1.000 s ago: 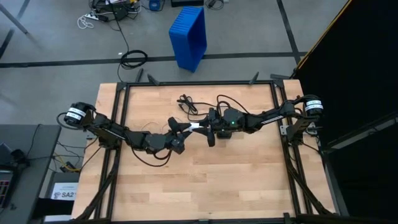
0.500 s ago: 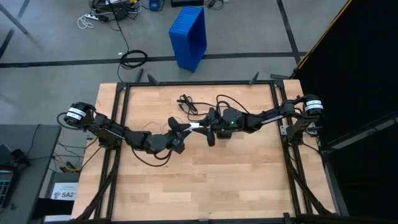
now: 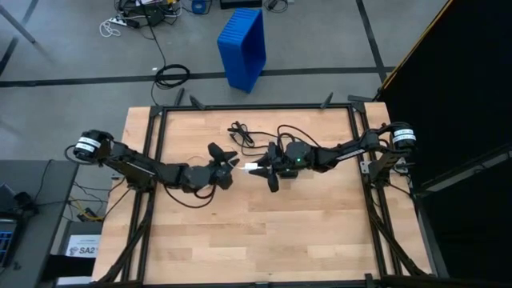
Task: Plug in charger
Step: Remove the charger cable from the charger adapter
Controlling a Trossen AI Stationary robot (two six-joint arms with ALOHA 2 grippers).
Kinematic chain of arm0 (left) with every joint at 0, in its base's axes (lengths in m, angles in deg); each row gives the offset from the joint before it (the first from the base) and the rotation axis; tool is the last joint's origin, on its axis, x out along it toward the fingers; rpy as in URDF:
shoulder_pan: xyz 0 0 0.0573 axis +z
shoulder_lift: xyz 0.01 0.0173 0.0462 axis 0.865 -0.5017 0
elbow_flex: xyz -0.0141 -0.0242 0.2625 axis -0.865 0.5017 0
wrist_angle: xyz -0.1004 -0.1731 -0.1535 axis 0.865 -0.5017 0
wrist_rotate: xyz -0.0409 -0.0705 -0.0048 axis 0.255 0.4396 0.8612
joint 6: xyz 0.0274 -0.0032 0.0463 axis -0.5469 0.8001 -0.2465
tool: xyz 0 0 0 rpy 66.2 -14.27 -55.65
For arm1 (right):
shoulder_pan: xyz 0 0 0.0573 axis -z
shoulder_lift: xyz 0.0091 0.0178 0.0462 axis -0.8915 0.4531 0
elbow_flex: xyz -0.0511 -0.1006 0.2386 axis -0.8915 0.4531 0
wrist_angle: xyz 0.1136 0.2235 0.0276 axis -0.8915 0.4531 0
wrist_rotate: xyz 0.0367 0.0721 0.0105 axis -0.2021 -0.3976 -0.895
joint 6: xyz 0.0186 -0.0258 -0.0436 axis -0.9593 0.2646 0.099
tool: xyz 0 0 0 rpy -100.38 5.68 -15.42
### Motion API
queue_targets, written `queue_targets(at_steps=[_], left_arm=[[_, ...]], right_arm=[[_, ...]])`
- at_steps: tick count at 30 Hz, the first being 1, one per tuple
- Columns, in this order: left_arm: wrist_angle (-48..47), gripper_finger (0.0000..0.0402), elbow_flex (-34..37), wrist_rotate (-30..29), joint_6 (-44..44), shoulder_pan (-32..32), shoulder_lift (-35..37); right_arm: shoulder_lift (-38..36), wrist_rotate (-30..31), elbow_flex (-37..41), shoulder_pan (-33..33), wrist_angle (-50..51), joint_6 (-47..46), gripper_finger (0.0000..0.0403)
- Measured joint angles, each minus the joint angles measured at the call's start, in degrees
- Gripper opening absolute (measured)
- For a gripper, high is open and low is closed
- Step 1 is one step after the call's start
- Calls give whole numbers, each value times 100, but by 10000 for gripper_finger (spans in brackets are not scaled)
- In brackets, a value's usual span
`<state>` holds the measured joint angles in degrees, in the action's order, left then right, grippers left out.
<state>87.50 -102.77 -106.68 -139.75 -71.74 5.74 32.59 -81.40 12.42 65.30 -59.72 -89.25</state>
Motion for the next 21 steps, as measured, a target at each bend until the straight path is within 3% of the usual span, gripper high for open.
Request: queue_targets(at_steps=[10, 21], left_arm=[[-296, 156, 74, 641, 609, -9, -5], [-127, 156, 74, 734, 831, 6, -12]], right_arm=[[4, 266, -2, 37, -175, -3, 88], [7, 340, -2, 54, -196, -59, 88]])
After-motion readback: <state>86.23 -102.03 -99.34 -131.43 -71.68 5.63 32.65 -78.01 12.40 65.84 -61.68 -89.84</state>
